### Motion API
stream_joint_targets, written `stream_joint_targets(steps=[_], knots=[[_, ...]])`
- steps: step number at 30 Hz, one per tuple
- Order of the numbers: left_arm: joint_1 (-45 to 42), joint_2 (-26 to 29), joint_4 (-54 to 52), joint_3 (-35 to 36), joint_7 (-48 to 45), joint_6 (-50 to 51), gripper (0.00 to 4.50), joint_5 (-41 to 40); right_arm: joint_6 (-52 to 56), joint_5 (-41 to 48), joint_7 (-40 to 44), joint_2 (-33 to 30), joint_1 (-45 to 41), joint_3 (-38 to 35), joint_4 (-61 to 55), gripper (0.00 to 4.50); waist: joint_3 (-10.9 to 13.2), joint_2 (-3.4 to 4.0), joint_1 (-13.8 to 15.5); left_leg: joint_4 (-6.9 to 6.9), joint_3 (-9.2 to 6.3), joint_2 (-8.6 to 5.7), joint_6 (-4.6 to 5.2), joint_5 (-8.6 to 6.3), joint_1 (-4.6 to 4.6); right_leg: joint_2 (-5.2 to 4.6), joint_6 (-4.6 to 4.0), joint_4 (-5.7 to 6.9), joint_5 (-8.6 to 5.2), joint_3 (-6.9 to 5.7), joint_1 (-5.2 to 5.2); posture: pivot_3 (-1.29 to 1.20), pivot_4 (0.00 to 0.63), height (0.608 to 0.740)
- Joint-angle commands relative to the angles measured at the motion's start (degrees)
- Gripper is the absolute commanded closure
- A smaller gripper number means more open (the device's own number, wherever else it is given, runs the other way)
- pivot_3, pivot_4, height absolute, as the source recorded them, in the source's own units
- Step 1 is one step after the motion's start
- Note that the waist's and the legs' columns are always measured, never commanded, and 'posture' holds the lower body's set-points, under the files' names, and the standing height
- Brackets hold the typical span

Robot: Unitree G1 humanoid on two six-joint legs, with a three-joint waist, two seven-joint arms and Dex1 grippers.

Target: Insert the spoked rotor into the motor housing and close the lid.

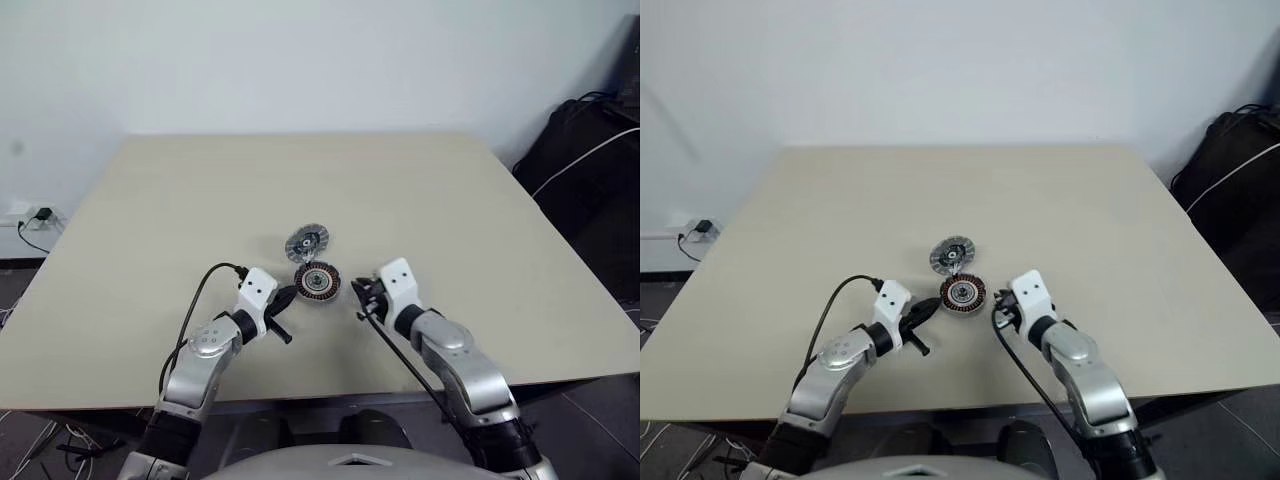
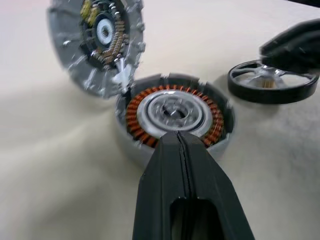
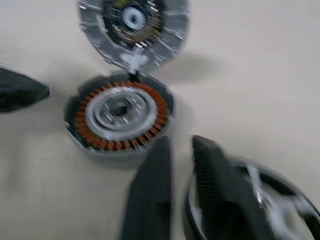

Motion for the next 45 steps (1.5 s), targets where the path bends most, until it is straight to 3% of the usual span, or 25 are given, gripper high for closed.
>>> stream_joint_targets(steps=[1, 11, 24, 45], knots=[[1.88, -0.24, -3.90, 1.90, 1.47, -1.77, 4.50, -1.33, 2.31, -1.53, -0.10, 1.75, -5.12, 3.12, 1.06, 4.49, 0.01, 0.01, -0.05, -0.01, 0.00, 0.00, 0.00, 0.00, 0.00, 0.00, 0.00, 0.00, 0.00, -0.01, 0.00, 0.00, 0.000, 0.740], [8.91, -0.59, -6.64, 1.89, 6.10, -6.50, 4.50, 1.19, 5.02, -6.59, -1.60, 4.96, -14.27, 8.05, 10.81, 4.49, 0.05, 0.07, -0.29, -0.03, 0.02, -0.01, -0.01, 0.00, -0.08, -0.01, -0.02, -0.01, 0.00, -0.02, -0.07, 0.00, 0.000, 0.740], [10.22, -0.67, -6.88, 1.66, 7.95, -6.36, 4.50, 1.24, 1.06, -7.67, -1.38, 7.31, -16.87, 7.01, 18.39, 4.49, 0.11, 0.17, -1.33, -0.08, 0.03, 0.00, -0.08, 0.03, -0.08, 0.02, -0.01, 0.01, 0.01, -0.04, -0.11, 0.00, 0.000, 0.740], [10.12, -0.66, -6.03, 1.65, 8.17, -5.73, 4.50, 1.00, -1.18, -8.31, 0.99, 9.77, -18.49, 7.95, 21.37, 4.49, 0.12, 0.19, -1.35, -0.13, 0.05, -0.01, -0.10, 0.04, -0.09, 0.02, -0.01, 0.00, 0.00, -0.03, -0.15, 0.00, 0.000, 0.740]])
